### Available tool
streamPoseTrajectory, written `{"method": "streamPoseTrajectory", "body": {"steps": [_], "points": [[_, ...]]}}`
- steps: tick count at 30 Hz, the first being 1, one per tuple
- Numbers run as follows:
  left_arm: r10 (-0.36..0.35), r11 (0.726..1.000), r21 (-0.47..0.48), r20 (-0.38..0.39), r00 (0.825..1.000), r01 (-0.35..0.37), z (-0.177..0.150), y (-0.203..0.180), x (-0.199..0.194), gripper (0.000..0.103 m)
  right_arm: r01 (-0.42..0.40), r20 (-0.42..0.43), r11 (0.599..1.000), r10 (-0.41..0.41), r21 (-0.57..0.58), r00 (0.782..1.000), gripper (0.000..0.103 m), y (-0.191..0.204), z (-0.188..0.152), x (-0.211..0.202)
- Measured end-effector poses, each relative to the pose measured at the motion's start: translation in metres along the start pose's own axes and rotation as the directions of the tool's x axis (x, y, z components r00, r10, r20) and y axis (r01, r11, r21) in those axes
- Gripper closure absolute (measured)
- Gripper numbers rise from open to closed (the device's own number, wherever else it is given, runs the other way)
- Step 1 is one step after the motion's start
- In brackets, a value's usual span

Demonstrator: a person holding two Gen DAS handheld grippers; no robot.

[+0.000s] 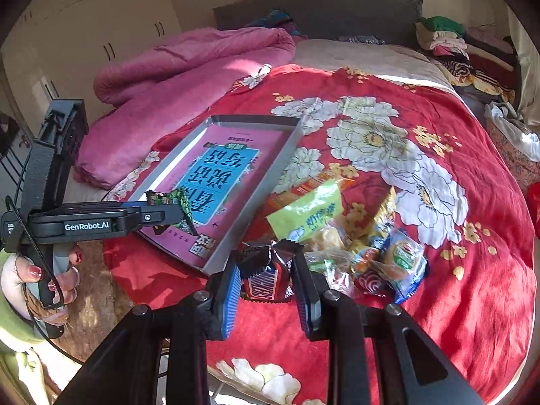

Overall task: Organize snacks
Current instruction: 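Carry the green packet with the left gripper while the right gripper carries the Snickers toward the tray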

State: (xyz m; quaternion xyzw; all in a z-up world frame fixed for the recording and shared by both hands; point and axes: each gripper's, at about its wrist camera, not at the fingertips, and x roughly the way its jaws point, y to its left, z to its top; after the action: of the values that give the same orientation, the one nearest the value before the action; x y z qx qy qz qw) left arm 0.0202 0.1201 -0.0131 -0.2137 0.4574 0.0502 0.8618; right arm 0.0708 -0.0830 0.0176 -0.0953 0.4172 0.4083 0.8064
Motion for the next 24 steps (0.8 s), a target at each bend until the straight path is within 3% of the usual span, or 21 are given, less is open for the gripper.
{"method": "streamPoseTrajectory", "body": {"steps": [10,24], "points": [[0.080,0.996,-0.034,0.022,0.997,-0.079,0.006,0.041,-0.005,0.058,-0.074,-0.030,0.993,0.071,-0.093,0.997,0.073,0.053,0.024,0.035],[0.103,0.994,-0.018,-0.027,0.994,-0.103,-0.003,0.054,0.021,0.058,-0.084,-0.130,0.995,0.075,-0.061,0.989,0.073,0.061,0.020,0.081]]}}
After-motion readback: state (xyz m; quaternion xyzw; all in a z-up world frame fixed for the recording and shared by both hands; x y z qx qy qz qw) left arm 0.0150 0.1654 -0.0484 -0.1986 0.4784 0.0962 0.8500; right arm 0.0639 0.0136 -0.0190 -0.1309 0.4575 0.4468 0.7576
